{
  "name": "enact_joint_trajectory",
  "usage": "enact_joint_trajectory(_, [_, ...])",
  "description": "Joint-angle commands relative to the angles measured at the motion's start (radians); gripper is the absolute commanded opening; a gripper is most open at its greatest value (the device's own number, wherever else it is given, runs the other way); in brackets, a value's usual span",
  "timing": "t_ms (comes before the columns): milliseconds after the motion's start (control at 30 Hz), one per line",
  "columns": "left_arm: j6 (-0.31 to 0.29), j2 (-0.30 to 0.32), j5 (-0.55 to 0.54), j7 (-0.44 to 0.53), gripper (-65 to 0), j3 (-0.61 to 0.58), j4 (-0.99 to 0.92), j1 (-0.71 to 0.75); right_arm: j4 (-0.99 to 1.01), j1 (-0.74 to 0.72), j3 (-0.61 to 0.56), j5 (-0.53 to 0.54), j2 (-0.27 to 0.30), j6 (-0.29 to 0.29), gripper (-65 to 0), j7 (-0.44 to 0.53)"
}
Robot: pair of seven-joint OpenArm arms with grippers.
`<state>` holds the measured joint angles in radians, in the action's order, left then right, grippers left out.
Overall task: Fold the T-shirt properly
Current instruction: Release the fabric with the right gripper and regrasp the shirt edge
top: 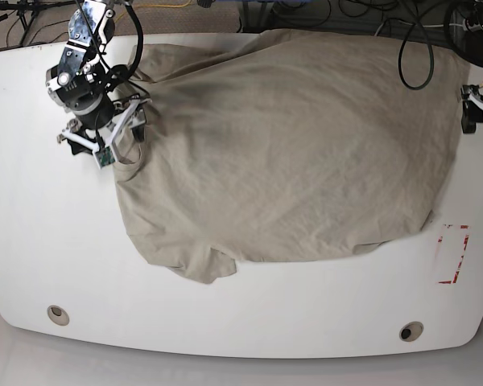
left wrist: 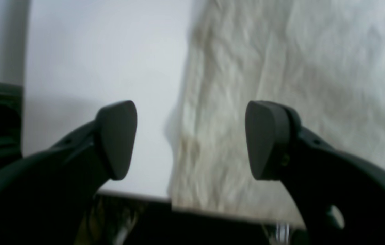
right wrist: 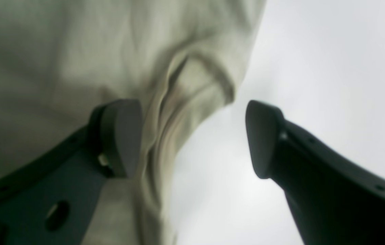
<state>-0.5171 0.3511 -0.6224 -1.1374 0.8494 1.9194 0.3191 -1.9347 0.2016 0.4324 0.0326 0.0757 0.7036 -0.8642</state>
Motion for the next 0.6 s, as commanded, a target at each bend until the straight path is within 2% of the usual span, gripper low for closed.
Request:
enact_joint_trajectory(0, [0.001,0.021,-0.014,0.023,-18.1,0.009,0.018,-0.039,0.027,-0.064,0.004,0.008,0.011,-0.005,-20.3,0.018])
enact_joint_trajectory(233, [0.004,0.021,-0.014,0.023,-18.1,0.005,0.018,-0.108,0.223,-0.244,0.004,0.005,0.032,-0.005,-20.3,0.027])
enact_joint_trajectory(400, [0.004,0.022,-0.014,0.023,-18.1,0.003,0.018,-0.127,0.343,-0.327,0.004,0.005,0.052,-0.005,-20.5,0.101])
enact_joint_trajectory(567, [0.004,0.022,-0.014,0.023,-18.1,0.003,0.018,-0.13,0.502,-0.416,0.004,0.005,0.088,-0.005,-20.5,0.125])
